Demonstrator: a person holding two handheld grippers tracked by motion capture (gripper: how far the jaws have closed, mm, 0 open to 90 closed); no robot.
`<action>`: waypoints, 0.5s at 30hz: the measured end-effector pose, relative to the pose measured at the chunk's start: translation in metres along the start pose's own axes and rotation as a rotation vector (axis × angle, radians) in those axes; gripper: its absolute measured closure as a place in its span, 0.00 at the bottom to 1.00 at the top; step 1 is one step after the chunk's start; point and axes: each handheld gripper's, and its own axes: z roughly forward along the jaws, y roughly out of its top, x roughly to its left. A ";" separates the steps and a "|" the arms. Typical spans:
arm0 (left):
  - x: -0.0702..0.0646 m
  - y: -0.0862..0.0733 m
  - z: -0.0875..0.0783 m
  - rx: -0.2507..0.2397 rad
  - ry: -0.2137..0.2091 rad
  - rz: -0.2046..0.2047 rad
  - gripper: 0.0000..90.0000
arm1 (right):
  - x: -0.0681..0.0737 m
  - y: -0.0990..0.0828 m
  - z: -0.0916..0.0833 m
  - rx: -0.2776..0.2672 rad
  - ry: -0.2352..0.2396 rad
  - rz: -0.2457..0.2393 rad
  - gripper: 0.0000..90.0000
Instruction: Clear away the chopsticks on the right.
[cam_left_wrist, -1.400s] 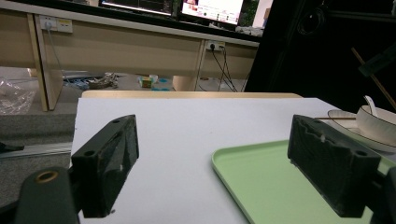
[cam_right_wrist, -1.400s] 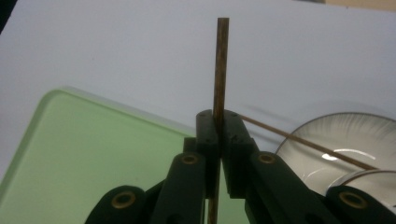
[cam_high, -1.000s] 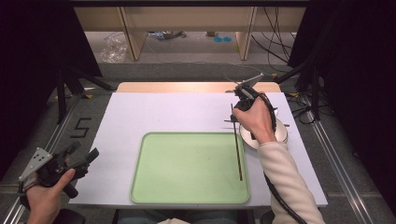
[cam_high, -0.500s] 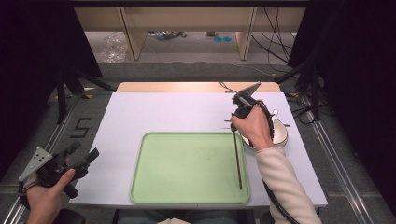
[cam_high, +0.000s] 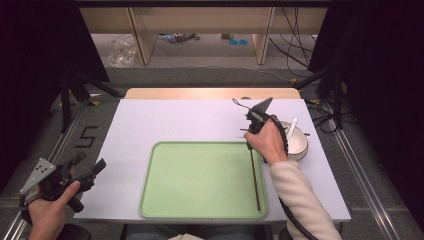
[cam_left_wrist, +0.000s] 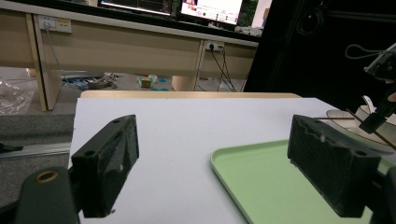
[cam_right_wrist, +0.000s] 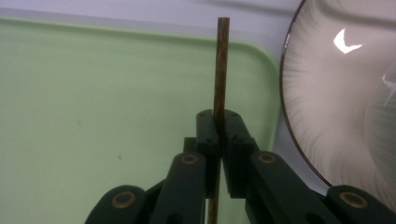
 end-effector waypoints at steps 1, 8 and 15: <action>0.001 0.000 0.000 -0.001 -0.007 0.011 0.18 | -0.001 0.001 0.003 0.005 -0.012 0.013 0.97; -0.001 -0.001 -0.001 0.010 0.010 -0.015 0.18 | -0.009 0.003 0.017 0.036 -0.040 0.018 0.97; 0.000 0.000 0.000 0.009 -0.001 -0.001 0.18 | -0.010 0.005 0.025 0.055 -0.062 0.032 0.97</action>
